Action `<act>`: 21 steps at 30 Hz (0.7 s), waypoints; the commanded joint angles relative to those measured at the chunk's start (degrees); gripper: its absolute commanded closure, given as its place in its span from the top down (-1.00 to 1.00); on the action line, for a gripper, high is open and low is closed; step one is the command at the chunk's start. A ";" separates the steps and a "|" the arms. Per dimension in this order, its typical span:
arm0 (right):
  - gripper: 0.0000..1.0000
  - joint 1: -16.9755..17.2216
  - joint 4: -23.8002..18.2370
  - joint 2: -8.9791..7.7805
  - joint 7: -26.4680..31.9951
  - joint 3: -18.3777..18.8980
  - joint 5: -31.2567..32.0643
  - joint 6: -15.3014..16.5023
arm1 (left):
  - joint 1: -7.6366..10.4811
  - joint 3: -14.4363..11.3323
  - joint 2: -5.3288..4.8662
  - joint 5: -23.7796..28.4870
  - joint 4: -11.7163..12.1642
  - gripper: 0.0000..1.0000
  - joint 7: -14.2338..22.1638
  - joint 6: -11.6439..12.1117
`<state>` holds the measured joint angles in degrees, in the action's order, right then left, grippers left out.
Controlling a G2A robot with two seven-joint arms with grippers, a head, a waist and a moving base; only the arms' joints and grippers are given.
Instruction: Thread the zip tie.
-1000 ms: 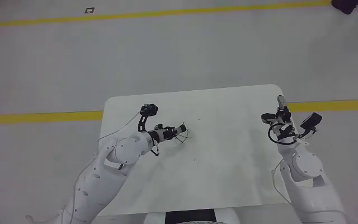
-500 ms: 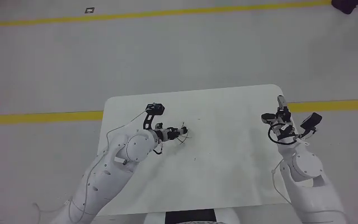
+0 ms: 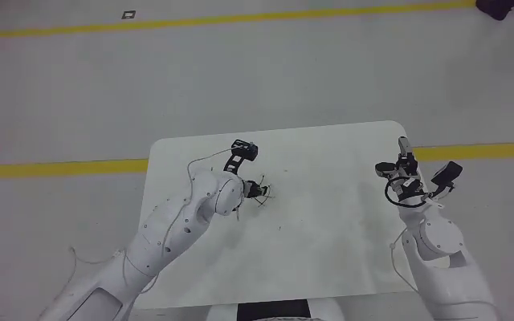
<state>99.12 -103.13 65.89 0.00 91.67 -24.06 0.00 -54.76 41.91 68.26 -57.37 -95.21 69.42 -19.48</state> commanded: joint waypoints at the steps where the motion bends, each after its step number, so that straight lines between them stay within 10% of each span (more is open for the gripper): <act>1: 1.00 0.00 0.00 0.00 0.00 0.00 0.00 0.00 | 1.34 -1.96 1.10 -1.70 0.97 1.00 1.30 0.00; 14: 1.00 0.00 0.00 0.00 0.00 0.00 0.00 0.00 | 1.34 -1.96 1.10 -1.70 0.97 1.00 1.30 0.00; 21: 1.00 0.00 0.00 0.00 0.00 0.00 0.00 0.00 | 5.92 -8.46 3.48 -6.33 3.89 1.00 5.42 1.20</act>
<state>99.12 -103.13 65.89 0.00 91.67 -24.06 0.00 -49.49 34.22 71.33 -63.94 -91.94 74.61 -18.45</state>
